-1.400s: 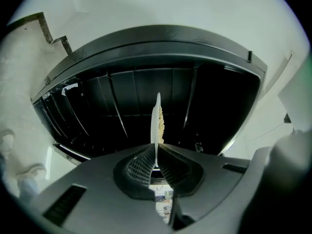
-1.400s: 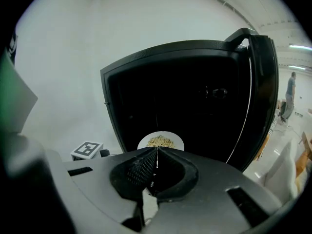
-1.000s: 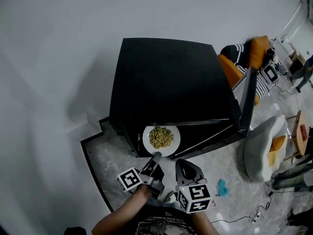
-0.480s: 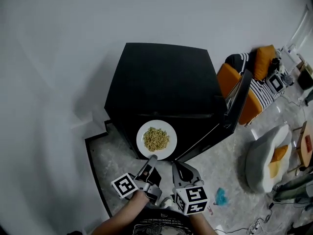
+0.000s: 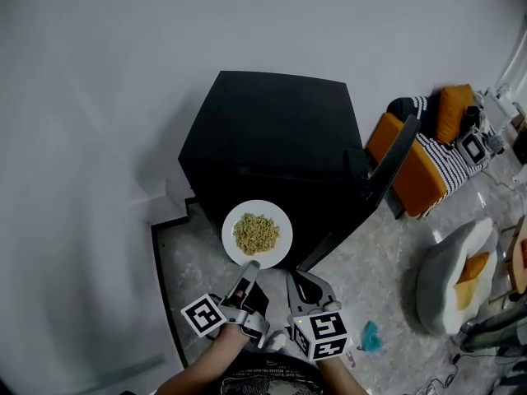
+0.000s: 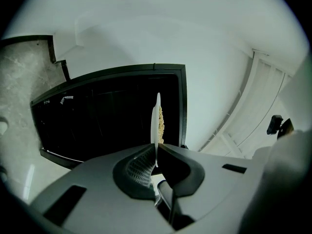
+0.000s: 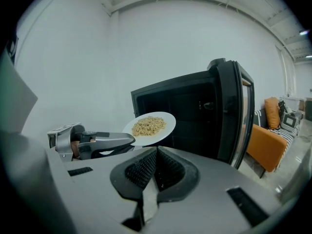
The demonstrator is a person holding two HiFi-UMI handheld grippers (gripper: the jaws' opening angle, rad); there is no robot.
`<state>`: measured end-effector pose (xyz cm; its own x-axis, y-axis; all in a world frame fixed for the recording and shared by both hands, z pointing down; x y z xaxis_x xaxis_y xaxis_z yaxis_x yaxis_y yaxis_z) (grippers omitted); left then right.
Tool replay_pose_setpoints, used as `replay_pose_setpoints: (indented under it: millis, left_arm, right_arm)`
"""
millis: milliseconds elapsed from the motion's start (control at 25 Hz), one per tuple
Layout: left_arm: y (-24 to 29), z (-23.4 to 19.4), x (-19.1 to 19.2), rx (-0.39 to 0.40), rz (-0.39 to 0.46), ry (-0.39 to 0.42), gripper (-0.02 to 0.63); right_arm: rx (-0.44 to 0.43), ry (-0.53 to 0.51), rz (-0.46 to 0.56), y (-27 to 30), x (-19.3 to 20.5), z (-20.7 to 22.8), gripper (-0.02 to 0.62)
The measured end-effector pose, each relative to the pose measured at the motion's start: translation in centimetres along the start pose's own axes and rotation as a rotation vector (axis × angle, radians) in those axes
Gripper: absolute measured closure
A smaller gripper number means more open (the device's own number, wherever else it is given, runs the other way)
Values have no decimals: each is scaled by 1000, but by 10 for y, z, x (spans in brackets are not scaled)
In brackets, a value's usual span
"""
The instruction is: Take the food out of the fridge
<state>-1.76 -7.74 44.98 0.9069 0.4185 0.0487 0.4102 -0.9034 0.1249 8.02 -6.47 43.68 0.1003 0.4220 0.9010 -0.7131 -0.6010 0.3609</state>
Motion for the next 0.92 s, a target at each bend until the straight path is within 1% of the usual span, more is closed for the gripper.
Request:
replay_pose_setpoints:
  millis: [160, 480, 920]
  left_arm:
    - [-9, 3, 9, 3, 19, 5, 583]
    - [-19, 6, 19, 2, 37, 8, 583]
    - [-22, 8, 17, 4, 57, 11, 584]
  right_arm:
    - [-22, -1, 7, -8, 5, -4, 574]
    - [-39, -2, 25, -18, 7, -6, 574]
    - [-52, -15, 42, -20, 2, -9, 574]
Point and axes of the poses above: the fingertips, and each gripper's own axes: y forward along the fingers, z to its right, x out of its underside, the point moved 2 cm from there along -y, backward along the fingers, and after that the axes turned 13 degrees about -x, right-handed, at the moved point
